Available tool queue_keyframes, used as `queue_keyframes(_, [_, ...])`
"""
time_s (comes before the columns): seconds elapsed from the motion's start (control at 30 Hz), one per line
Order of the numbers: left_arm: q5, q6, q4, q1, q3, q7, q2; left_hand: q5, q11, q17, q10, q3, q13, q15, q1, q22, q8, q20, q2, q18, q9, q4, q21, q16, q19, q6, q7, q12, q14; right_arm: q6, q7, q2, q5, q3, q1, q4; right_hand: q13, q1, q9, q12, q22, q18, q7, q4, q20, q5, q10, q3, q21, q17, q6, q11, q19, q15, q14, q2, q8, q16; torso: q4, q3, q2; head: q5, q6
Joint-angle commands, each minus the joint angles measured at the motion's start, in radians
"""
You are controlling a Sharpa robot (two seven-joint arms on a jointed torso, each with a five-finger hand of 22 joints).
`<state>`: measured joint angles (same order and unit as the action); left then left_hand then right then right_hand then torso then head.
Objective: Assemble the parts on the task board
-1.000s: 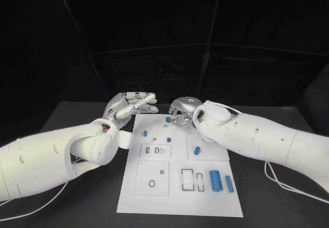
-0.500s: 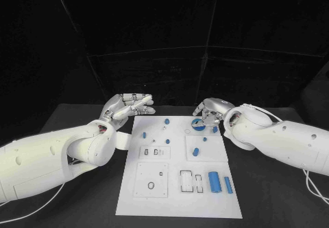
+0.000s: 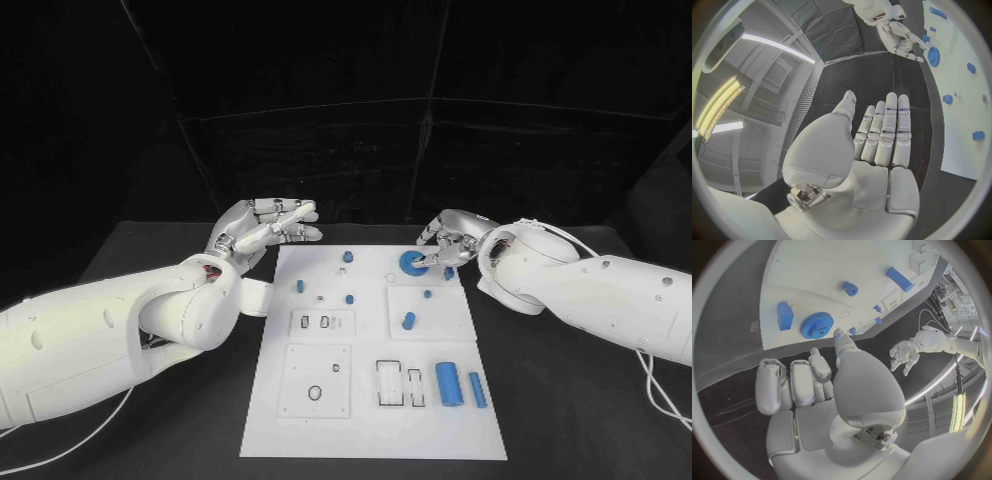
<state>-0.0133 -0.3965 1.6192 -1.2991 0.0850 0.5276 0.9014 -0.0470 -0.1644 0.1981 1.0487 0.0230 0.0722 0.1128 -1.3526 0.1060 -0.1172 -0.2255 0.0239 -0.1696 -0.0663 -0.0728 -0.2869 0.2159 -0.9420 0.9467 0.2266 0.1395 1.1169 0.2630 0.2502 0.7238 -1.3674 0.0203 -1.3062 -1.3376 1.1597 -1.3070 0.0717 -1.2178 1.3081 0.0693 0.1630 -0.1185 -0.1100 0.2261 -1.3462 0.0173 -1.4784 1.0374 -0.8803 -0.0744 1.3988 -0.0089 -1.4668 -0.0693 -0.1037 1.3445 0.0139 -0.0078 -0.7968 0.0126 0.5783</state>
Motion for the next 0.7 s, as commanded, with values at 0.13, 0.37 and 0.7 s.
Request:
queue_keyframes(0.13, [0.006, 0.016, -0.006, -0.001, 0.0, -0.003, -0.003, -0.005, -0.006, 0.001, 0.003, 0.0, 0.0, 0.005, 0.001, -0.001, 0.004, -0.004, 0.008, -0.014, 0.0, 0.008, 0.004, -0.006, -0.003, -0.002, 0.005, -0.007, 0.001, -0.046, 0.042, -0.022, 0.022, -0.001, -0.002, 0.023, 0.041, -0.015, -0.001, -0.036, 0.045, -0.022, 0.002, -0.007, 0.001, 0.009, -0.018, 0.011, -0.01, 0.01, 0.009, -0.001, 0.016, 0.006, -0.025, 0.001, -0.004, 0.009, 0.003, -0.0019, 0.0, -0.001, 0.004])
queue_keyframes(0.37, [0.006, 0.016, -0.01, -0.001, 0.0, -0.006, -0.005, -0.005, -0.006, 0.001, 0.003, 0.0, 0.0, 0.005, 0.001, -0.001, 0.004, -0.004, 0.009, -0.014, 0.0, 0.008, 0.004, -0.006, -0.003, -0.001, 0.005, -0.007, 0.001, -0.102, 0.055, -0.038, 0.017, -0.001, -0.002, 0.037, 0.052, -0.021, -0.002, -0.045, 0.049, -0.023, 0.003, -0.008, 0.0, 0.009, -0.019, 0.015, -0.011, 0.012, 0.016, -0.002, 0.019, 0.007, -0.025, 0.003, -0.003, 0.012, 0.0016, -0.0012, 0.0, -0.001, 0.006])
queue_keyframes(0.7, [0.006, 0.017, -0.013, -0.001, 0.0, -0.008, -0.006, -0.005, -0.006, 0.002, 0.004, -0.001, 0.0, 0.005, 0.0, -0.002, 0.004, -0.004, 0.01, -0.014, 0.0, 0.01, 0.005, -0.006, -0.004, -0.001, 0.004, -0.007, 0.002, -0.123, 0.067, -0.042, -0.011, -0.001, -0.002, 0.045, 0.107, -0.04, 0.001, -0.093, 0.068, -0.026, 0.002, -0.005, -0.001, 0.004, -0.042, 0.018, -0.019, 0.022, 0.009, -0.001, 0.032, 0.007, -0.026, 0.014, -0.013, 0.02, 0.003, -0.0024, 0.0, -0.004, 0.008])
